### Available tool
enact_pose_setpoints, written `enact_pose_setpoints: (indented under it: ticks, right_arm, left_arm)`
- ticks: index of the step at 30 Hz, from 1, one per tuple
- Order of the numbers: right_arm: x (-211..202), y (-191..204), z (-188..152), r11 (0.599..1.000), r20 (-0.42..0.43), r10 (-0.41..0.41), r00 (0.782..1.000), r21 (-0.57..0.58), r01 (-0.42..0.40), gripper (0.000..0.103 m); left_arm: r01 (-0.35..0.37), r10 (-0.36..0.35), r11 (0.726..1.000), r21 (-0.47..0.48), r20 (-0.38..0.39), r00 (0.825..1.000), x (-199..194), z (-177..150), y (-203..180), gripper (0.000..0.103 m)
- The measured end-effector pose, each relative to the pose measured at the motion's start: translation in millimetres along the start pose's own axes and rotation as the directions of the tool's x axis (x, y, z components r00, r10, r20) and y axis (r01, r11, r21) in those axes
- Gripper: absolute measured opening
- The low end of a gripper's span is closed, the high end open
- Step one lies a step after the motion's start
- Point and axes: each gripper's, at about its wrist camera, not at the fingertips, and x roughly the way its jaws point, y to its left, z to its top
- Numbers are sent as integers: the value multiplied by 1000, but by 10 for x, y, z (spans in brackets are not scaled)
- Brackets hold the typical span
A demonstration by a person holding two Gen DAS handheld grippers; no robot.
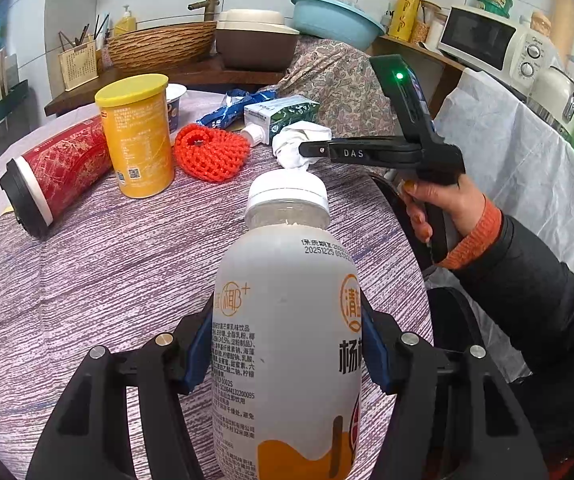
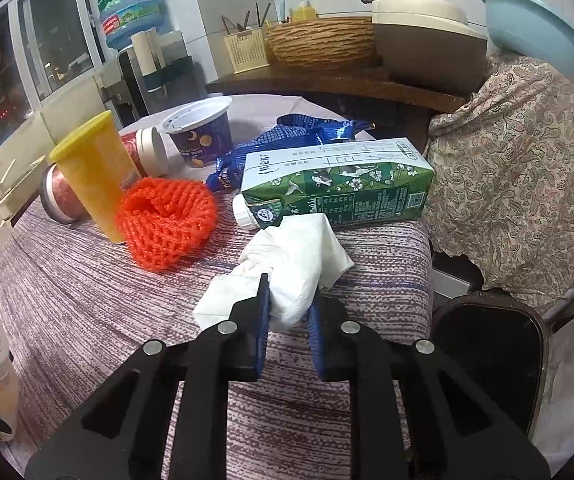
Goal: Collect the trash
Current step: 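Grasp the white tissue with the right tool while the left tool holds the bottle, then drop the tissue into the bin with the right tool while the left tool releases the bottle there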
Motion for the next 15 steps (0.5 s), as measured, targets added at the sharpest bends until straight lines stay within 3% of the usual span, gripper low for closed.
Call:
enact_pose_setpoints:
  ticks: [10, 15]
  right_arm:
    - [-448, 31, -206, 1000, 99, 7, 995, 6, -7, 16]
    - [-816, -63, -361, 1000, 154, -19, 988, 22, 15, 16]
  left_arm:
    - [2, -1, 1000, -13, 42, 999, 87, 95, -200, 61]
    - [39, -38, 999, -4, 59, 998, 193, 196, -427, 61]
